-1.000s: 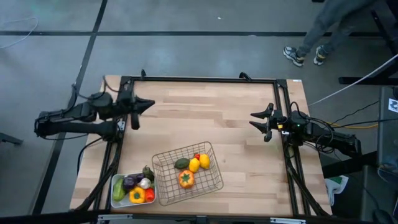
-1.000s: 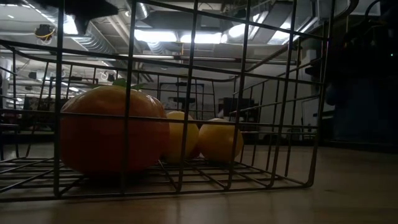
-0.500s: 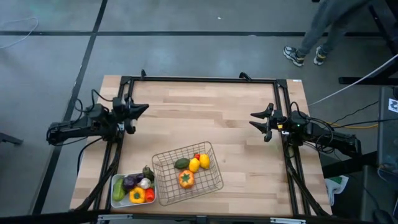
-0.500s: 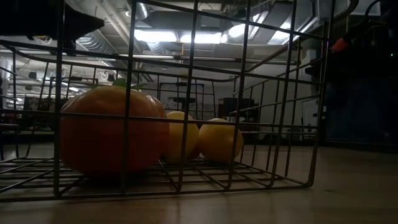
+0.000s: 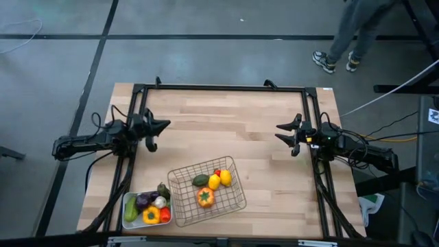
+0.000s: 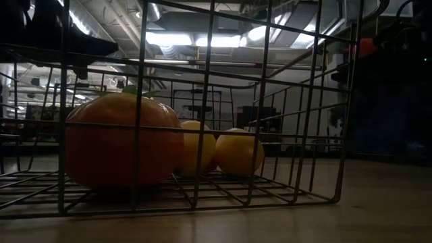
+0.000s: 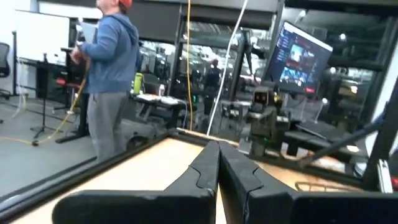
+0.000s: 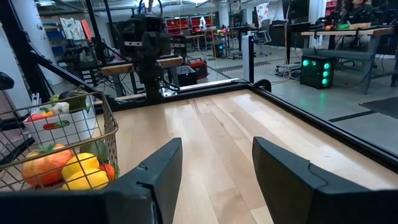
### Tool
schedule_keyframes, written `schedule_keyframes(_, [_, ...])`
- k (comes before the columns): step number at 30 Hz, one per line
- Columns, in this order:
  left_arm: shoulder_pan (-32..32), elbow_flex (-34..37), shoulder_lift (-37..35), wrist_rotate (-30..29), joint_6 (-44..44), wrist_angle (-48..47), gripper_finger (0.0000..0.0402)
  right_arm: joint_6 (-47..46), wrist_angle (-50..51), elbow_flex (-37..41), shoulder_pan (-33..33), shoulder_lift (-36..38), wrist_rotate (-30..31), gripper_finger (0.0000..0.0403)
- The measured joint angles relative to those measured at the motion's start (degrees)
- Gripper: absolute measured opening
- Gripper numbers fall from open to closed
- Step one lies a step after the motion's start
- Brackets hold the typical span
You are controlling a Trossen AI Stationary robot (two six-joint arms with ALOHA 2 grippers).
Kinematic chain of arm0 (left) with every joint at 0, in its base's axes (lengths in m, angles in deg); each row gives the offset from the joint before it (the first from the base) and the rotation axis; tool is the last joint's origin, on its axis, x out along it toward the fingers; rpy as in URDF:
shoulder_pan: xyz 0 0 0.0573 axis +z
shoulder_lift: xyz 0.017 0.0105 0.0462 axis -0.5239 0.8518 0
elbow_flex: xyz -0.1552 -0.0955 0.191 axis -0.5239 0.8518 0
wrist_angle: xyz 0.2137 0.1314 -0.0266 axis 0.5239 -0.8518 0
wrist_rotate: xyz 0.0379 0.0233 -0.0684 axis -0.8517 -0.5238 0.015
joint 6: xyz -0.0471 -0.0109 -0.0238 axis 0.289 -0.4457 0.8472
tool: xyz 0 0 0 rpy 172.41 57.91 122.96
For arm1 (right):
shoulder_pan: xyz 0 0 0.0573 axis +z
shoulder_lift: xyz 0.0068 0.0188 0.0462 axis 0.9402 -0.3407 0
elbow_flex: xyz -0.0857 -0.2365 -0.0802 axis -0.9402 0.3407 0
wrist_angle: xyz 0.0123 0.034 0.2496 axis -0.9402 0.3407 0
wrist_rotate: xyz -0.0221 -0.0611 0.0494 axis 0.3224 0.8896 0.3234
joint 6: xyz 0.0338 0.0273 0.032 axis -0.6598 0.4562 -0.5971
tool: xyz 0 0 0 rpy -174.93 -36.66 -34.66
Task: Sort produce into baskets
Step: Return to Home Position
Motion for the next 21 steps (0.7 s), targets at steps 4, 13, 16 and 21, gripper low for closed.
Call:
schedule_keyframes(4, [0.0, 0.0, 0.0, 0.7, 0.4, -3.5, 0.0001, 0.0, 0.0, 0.0, 0.0, 0.0, 0.0, 0.0193])
schedule_keyframes(13, [0.0, 0.0, 0.6, 3.0, -2.5, -8.3, 0.0002, 0.0, 0.0, 0.0, 0.0, 0.0, 0.0, 0.0193])
schedule_keyframes(16, [0.0, 0.0, 0.7, 3.2, -4.3, -8.4, 0.0002, 0.0, 0.0, 0.0, 0.0, 0.0, 0.0, 0.0193])
schedule_keyframes(21, [0.0, 0.0, 1.4, 3.7, -5.5, -8.4, 0.0002, 0.0, 0.0, 0.0, 0.0, 0.0, 0.0, 0.0193])
